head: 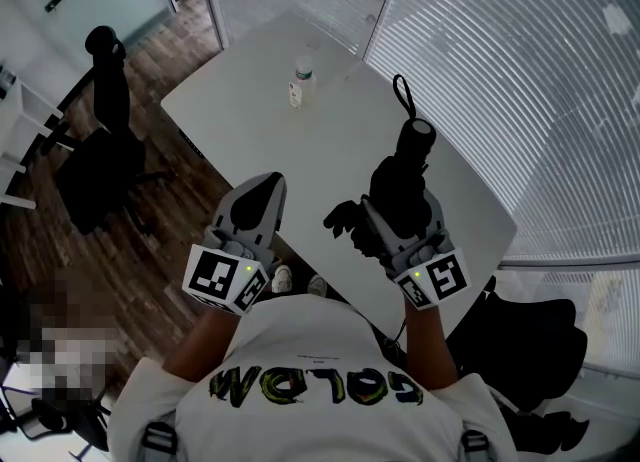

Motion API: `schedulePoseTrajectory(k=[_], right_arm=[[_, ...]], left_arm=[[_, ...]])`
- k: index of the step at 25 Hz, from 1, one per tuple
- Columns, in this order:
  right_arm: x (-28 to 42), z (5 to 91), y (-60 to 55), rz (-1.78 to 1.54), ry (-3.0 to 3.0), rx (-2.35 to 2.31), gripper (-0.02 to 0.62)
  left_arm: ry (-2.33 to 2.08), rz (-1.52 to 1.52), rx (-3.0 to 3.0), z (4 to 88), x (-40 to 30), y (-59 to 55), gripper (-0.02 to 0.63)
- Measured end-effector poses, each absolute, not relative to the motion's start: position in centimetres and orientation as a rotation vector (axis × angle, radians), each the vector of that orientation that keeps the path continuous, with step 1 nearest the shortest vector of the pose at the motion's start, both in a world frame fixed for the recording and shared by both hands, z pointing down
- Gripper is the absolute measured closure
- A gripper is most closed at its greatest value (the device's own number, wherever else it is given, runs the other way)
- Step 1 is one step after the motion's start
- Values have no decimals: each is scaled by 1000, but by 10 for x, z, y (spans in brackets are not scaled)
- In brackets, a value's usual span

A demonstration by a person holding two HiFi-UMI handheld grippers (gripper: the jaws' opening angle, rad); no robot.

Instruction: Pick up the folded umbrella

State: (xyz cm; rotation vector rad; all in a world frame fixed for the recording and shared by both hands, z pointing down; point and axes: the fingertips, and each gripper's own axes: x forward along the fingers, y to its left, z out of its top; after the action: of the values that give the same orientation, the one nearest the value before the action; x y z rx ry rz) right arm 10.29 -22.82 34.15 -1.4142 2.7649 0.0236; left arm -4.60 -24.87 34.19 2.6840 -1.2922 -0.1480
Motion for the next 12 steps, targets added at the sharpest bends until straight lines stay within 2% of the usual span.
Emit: schedulePoseTrajectory(k=[12], right_arm=[[110, 327, -217, 81, 2694, -1407, 327]], left_arm=[[-1286, -168, 2687, 339, -53, -259, 595]])
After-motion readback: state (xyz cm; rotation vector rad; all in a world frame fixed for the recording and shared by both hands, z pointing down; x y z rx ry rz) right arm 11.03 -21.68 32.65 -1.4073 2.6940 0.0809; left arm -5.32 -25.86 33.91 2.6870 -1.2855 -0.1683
